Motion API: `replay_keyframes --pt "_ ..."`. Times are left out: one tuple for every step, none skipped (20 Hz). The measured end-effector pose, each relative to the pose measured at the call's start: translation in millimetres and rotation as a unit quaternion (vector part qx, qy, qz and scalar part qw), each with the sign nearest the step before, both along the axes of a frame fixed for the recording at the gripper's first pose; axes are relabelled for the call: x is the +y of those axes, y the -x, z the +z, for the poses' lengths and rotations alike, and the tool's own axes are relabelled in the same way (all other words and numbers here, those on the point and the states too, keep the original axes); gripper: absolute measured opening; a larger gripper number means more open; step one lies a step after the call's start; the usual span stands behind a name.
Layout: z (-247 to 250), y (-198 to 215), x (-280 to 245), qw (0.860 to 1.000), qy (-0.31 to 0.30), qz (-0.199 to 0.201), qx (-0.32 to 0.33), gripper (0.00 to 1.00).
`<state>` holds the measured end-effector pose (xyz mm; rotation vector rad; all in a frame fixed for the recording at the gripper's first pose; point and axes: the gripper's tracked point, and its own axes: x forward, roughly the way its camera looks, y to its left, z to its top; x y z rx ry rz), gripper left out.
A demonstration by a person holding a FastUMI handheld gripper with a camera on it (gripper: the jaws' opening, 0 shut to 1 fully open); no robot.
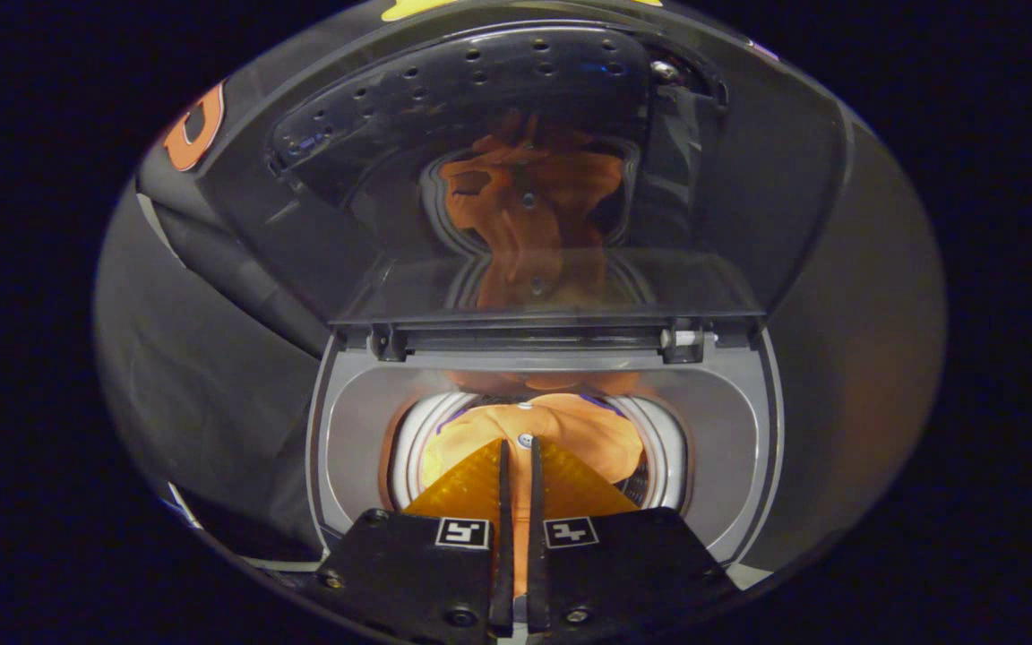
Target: Put the clothes into the washing machine and then close the washing machine lid.
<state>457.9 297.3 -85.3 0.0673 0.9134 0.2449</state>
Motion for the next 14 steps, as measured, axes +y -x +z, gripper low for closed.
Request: replay_keyframes --pt "-2.2 -0.6 1.5 1.000 0.000 0.004 0.003 0.09" --pt "-7.4 2.7 0.9 1.000 0.004 0.007 0.016 0.09" --pt "-13.3 10.4 2.4 0.999 0.001 0.014 0.038 0.09" --pt "-17.9 17.1 7.5 0.998 -0.006 0.019 0.051 0.28" --pt "-13.9 13.5 2.1 0.999 -0.002 0.017 0.047 0.47" --pt "-14.6 9.0 -1.5 0.999 0.006 0.012 0.034 0.66" --pt "-14.4 8.6 -5.6 0.999 0.014 0.009 0.029 0.85" --pt "-9.0 13.2 -6.7 0.999 0.015 0.013 0.031 0.84" --pt "-4.5 15.4 -8.5 0.999 0.019 0.017 0.030 0.83" --pt "-0.6 16.2 -10.2 0.999 0.022 0.021 0.026 0.83" --pt "6.1 17.1 -12.7 0.999 0.023 0.023 0.022 0.83" --pt "13.6 19.4 -14.4 0.999 0.022 0.025 0.018 0.83" --pt "22.7 19.9 -15.7 0.999 0.021 0.026 0.015 0.82" --pt "33.6 20.3 -16.3 0.999 0.018 0.029 0.010 0.82"
